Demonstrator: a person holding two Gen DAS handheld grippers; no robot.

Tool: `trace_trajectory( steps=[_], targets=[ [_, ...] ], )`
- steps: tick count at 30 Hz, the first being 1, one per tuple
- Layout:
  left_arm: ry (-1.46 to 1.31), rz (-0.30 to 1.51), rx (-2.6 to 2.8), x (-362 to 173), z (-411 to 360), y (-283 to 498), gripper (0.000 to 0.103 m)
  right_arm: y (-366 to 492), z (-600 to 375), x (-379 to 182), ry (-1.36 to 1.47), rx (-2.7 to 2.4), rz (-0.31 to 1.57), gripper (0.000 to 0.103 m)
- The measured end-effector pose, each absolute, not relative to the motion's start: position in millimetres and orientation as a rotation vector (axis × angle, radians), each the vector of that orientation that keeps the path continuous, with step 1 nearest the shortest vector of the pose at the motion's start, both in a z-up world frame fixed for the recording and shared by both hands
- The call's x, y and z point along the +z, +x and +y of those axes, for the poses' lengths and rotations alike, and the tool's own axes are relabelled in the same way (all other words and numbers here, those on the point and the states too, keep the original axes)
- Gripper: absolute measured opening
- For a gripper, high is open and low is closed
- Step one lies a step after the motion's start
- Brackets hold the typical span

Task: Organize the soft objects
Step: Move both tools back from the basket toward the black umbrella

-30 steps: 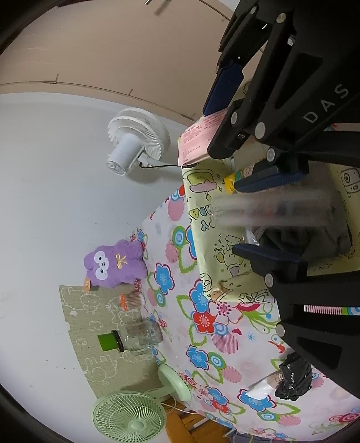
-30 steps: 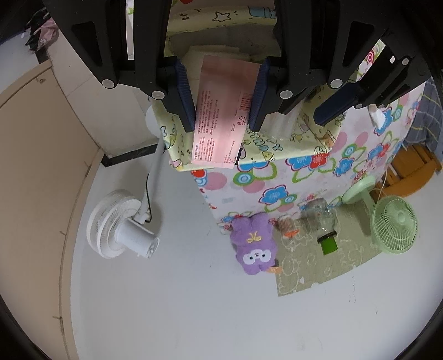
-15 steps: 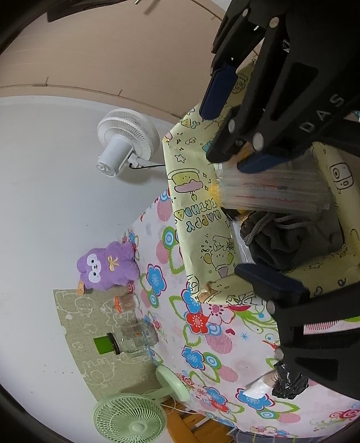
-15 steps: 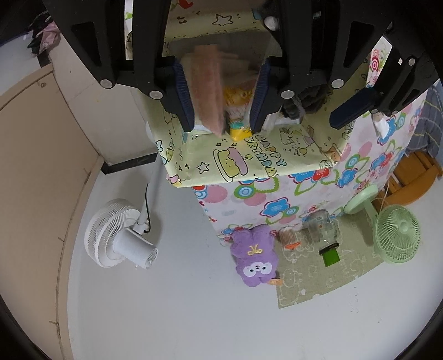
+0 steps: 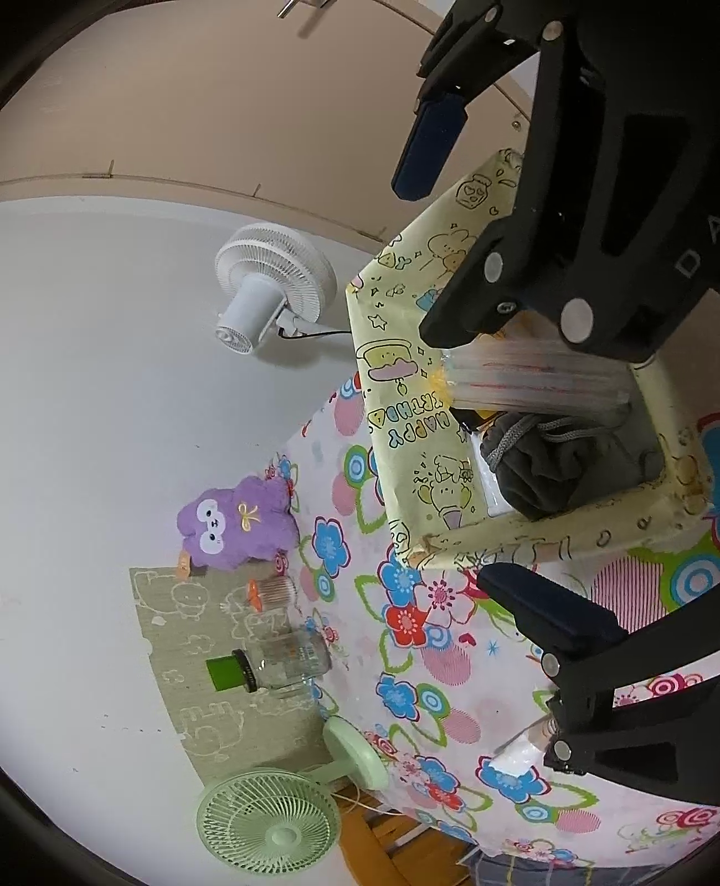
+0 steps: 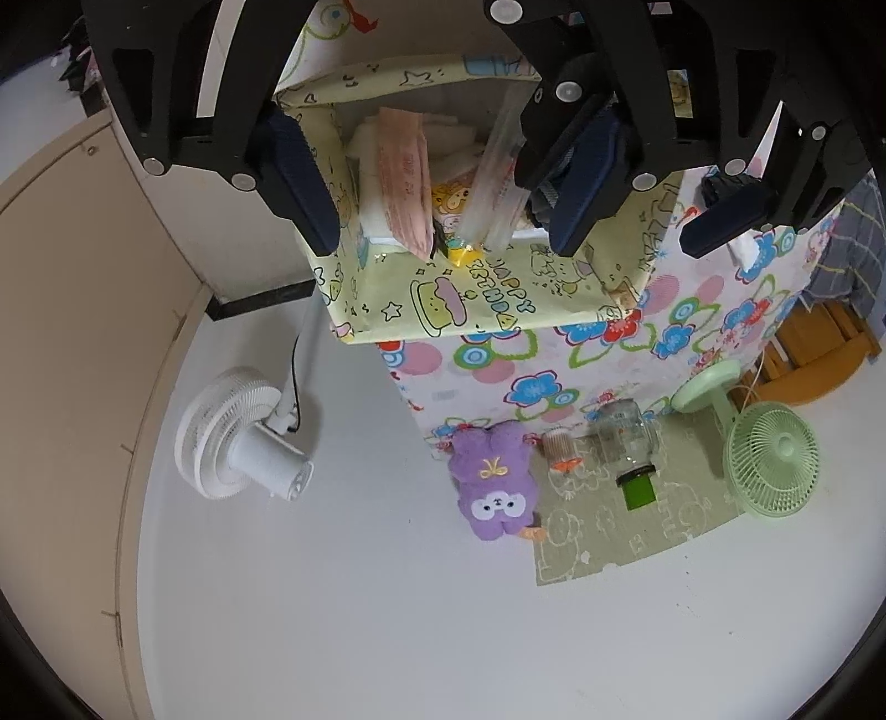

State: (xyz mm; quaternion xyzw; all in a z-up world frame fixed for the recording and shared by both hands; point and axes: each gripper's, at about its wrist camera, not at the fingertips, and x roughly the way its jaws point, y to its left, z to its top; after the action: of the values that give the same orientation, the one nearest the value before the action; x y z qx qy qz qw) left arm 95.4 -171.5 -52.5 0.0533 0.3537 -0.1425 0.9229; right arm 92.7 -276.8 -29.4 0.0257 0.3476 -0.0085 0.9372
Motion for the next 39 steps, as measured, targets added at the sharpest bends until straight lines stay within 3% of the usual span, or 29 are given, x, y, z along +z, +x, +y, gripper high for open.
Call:
trace_trajectory(
  steps=[12,39],
  targets=[
    [0.106,0.644,-0.296,-27.6,-149.9,70.1,0.096,65.5,-256.1,-6.5,0.058,-0.01,0.628,0.096],
    [0.083,0.54,-0.227,3.9,-73.6,31.7,0.096,27.1,-180.1,27.3,0.01,0.074,0.523,0.096]
  ],
)
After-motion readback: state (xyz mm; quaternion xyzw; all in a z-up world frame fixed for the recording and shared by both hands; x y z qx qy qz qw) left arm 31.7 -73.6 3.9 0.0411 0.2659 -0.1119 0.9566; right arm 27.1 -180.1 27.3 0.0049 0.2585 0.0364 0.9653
